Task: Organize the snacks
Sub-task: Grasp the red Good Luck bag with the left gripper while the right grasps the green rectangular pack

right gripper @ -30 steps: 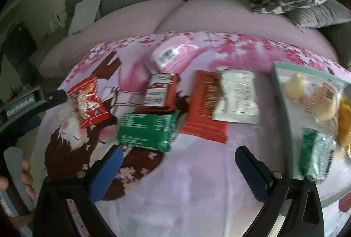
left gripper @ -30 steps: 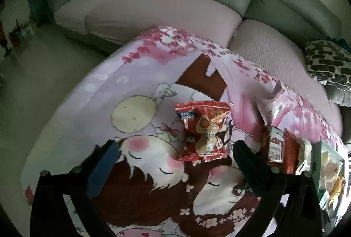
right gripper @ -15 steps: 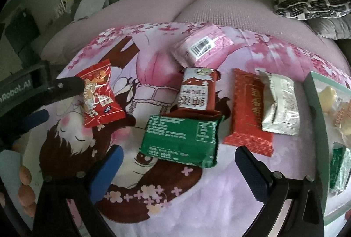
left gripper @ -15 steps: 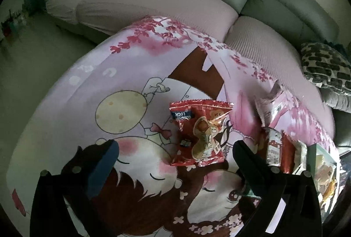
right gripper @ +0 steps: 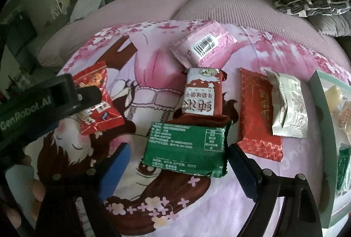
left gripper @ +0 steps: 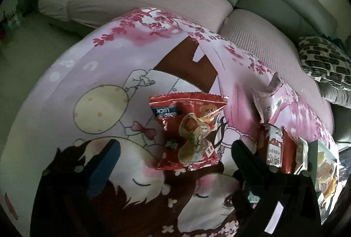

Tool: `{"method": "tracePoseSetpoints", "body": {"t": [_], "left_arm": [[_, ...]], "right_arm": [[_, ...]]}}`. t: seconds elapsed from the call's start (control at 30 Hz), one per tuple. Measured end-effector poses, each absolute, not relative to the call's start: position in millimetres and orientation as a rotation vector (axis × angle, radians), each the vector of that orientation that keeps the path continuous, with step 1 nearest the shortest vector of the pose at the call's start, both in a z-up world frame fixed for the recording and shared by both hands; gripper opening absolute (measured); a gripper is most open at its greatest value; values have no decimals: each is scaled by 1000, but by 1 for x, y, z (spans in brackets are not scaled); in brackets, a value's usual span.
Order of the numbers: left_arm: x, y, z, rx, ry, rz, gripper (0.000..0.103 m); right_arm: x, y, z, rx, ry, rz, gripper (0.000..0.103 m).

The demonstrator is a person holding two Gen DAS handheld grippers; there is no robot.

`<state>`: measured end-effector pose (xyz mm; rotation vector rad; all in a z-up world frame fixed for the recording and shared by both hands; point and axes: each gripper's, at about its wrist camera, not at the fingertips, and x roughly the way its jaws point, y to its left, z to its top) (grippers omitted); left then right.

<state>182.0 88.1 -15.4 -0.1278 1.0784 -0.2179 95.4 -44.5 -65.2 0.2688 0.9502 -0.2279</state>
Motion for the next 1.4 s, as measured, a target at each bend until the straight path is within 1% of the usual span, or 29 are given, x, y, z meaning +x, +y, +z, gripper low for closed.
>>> {"method": "tracePoseSetpoints", "body": {"t": [0.07,0.13,0.2,0.3,0.37,0.47,0.57,0.6,0.63,0.8,0.93,1.13,1.4], "left_arm": [[183,87,-17,-128,1081,-220,90],[185,86,-19,-128,1082,-219,89],[186,84,-21,-132,1082,-223,84],[188,82,-24,-135,1082,-221,81],[189,82,-26,-137,1085,-214,79],[190,82,-27,-136,1084,-201,72],[190,83,-27,-138,1080,-201,62],[190,82,-27,-137,1080,-201,53],[190,82,-27,-135,1083,-201,50],[188,79,-24,-106,1104,-206,50],[185,80,-18,-82,1109,-192,50],[179,85,-10,-71,1105,-172,50],[169,82,8,-22,1069,-176,50]], "right_arm": [[94,-46,-68,273,955,-232,90],[95,-47,-71,277,961,-236,87],[95,-48,-71,278,958,-234,86],[95,-47,-70,277,952,-228,83],[95,-47,-70,277,952,-227,83],[96,-47,-71,282,950,-225,83],[96,-47,-72,283,947,-222,83],[96,-47,-72,282,945,-222,82],[96,-47,-72,280,943,-221,82],[95,-48,-73,289,931,-212,81],[92,-51,-72,308,913,-215,75],[89,-53,-71,325,901,-213,71],[81,-53,-68,339,902,-203,70]]}}
